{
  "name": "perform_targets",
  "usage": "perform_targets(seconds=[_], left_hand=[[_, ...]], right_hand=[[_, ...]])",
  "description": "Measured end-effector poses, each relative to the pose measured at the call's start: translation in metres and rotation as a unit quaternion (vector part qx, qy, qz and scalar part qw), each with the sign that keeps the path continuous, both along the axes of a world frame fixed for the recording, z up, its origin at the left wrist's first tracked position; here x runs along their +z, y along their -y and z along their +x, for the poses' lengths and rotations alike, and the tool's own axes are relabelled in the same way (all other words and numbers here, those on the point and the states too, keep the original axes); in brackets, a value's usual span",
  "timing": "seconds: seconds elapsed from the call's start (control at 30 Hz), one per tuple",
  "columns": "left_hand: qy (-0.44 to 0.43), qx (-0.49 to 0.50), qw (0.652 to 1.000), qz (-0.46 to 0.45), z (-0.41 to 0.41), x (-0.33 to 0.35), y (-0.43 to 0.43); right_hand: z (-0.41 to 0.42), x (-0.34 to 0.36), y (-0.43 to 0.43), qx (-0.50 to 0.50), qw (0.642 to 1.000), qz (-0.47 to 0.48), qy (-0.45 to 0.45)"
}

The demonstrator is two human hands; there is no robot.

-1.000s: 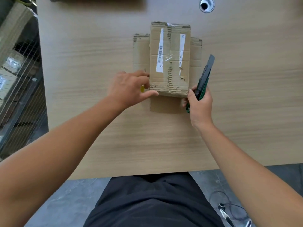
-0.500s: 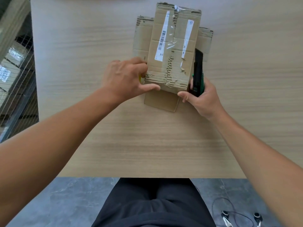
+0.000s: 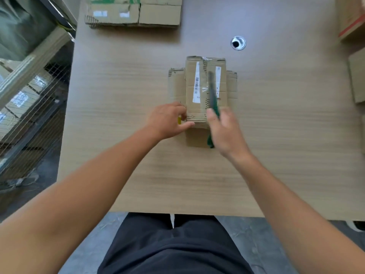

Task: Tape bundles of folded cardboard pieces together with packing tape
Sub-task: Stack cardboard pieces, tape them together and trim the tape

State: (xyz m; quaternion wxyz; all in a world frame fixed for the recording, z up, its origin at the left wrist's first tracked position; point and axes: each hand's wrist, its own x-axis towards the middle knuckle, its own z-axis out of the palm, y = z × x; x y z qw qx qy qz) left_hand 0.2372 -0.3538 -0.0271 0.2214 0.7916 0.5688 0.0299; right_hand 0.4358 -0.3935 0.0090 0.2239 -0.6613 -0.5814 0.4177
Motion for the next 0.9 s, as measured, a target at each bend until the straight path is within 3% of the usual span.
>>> perform_targets(seconds=[0.07, 0.17, 0.4, 0.57, 0.67, 0.77, 0.83, 0.9], left_hand=[[0.031, 0.023, 0.999, -0.030, 0.007, 0.004, 0.011], [0.051, 0.077, 0.992, -0.084, 0.000, 0.006, 0.019], [0.071, 0.124, 0.974, -0.178, -0.040, 0.010, 0.016], [-0.056, 0.100, 0.983, -0.146, -0.030, 0.017, -0.001], [-0.036, 0.084, 0.984, -0.150, -0.033, 0.015, 0.001], [-0.017, 0.080, 0.988, -0.130, -0.028, 0.015, 0.005], [0.015, 0.091, 0.991, -0.094, -0.024, 0.020, 0.004], [0.029, 0.117, 0.993, -0.022, -0.033, 0.028, 0.000]], right_hand=[[-0.025, 0.006, 0.007, 0.074, 0.995, -0.039, 0.049], [-0.035, 0.007, 0.019, 0.102, 0.985, -0.103, 0.095], [-0.036, 0.004, 0.024, 0.129, 0.972, -0.172, 0.096], [-0.031, 0.005, 0.012, 0.183, 0.955, -0.210, 0.103], [-0.035, 0.002, 0.011, 0.199, 0.950, -0.204, 0.129], [-0.042, -0.004, 0.016, 0.222, 0.931, -0.203, 0.209], [-0.042, -0.009, 0.022, 0.251, 0.909, -0.198, 0.269], [-0.038, -0.012, 0.030, 0.274, 0.905, -0.178, 0.274]])
